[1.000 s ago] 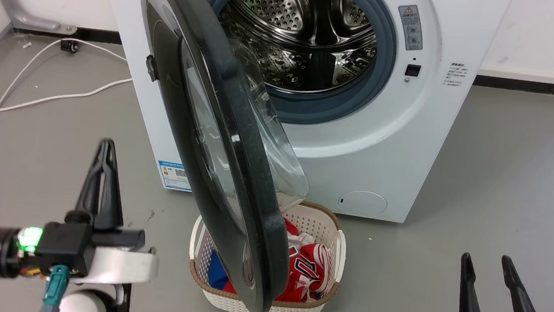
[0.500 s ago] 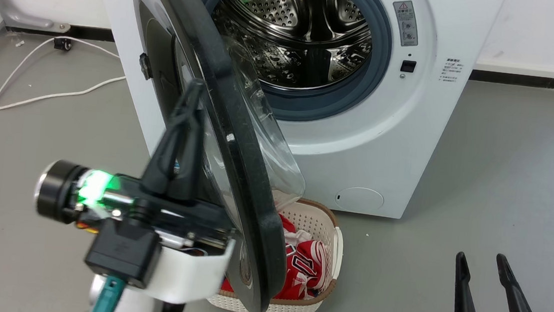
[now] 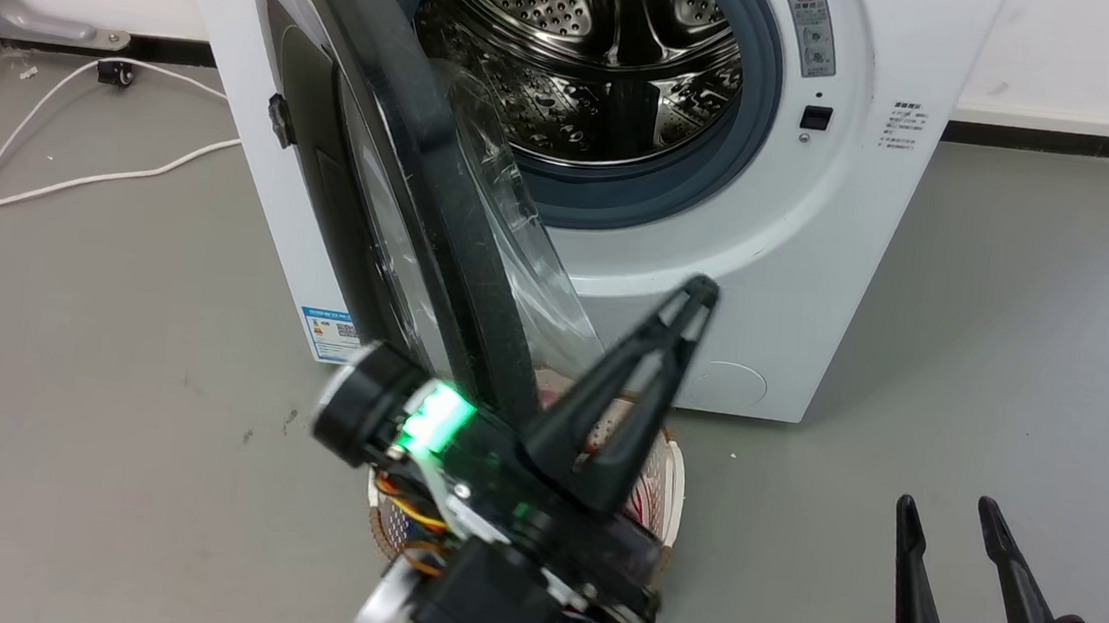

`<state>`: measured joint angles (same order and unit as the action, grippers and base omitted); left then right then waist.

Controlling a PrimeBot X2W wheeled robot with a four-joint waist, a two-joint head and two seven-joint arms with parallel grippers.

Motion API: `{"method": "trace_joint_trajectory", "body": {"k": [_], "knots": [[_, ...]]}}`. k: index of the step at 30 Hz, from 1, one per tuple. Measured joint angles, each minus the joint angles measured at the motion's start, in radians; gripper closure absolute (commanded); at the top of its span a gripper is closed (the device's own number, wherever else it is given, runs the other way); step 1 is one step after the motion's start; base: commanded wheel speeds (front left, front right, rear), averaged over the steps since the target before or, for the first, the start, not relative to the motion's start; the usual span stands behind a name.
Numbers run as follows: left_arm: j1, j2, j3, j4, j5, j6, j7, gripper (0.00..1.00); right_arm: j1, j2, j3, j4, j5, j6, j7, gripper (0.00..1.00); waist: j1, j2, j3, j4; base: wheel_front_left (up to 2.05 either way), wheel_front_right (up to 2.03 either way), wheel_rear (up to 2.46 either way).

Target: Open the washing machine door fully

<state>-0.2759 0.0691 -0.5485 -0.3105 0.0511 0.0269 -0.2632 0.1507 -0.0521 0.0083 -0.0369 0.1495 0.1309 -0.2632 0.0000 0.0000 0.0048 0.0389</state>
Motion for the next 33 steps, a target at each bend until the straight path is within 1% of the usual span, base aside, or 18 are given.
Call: {"method": "trace_joint_trajectory", "body": {"k": [1, 2, 7, 13, 18, 23, 33], "knots": [[0.0, -0.001, -0.016, 0.007, -0.001, -0.001, 0.0, 1.0, -0.002, 0.0, 0.0, 0.001, -0.001, 0.0, 0.0, 0.0, 0.0, 0.0, 0.002, -0.001, 0.0, 0.0, 0.0], [0.001, -0.002, -0.055, 0.019, -0.003, -0.01, 0.0, 1.0, -0.005, 0.0, 0.001, 0.002, -0.003, 0.0, 0.0, 0.0, 0.0, 0.0, 0.005, -0.002, 0.0, 0.0, 0.0], [0.012, -0.007, -0.138, 0.055, -0.017, -0.024, 0.0, 1.0, -0.005, 0.0, 0.001, 0.006, -0.007, 0.0, 0.0, 0.0, 0.0, 0.0, 0.01, 0.0, 0.0, 0.0, 0.0], [0.051, -0.009, -0.191, 0.116, -0.035, -0.023, 0.0, 1.0, -0.007, 0.0, 0.001, 0.009, -0.008, 0.0, 0.0, 0.0, 0.0, 0.0, 0.014, 0.004, 0.0, 0.0, 0.0], [0.086, -0.001, -0.193, 0.172, -0.051, -0.012, 0.0, 1.0, -0.008, 0.0, 0.003, 0.014, -0.01, 0.0, 0.0, 0.0, 0.0, 0.0, 0.021, 0.008, 0.0, 0.0, 0.0], [0.125, 0.01, -0.177, 0.234, -0.067, 0.012, 0.0, 1.0, -0.009, 0.0, 0.002, 0.02, -0.013, 0.0, 0.0, 0.0, 0.0, 0.0, 0.035, 0.011, 0.0, 0.0, 0.0], [0.143, 0.013, -0.092, 0.369, -0.109, 0.038, 0.0, 1.0, -0.025, 0.0, 0.006, 0.035, -0.017, 0.0, 0.0, 0.0, 0.0, 0.0, 0.052, 0.006, 0.0, 0.0, 0.0]]}}
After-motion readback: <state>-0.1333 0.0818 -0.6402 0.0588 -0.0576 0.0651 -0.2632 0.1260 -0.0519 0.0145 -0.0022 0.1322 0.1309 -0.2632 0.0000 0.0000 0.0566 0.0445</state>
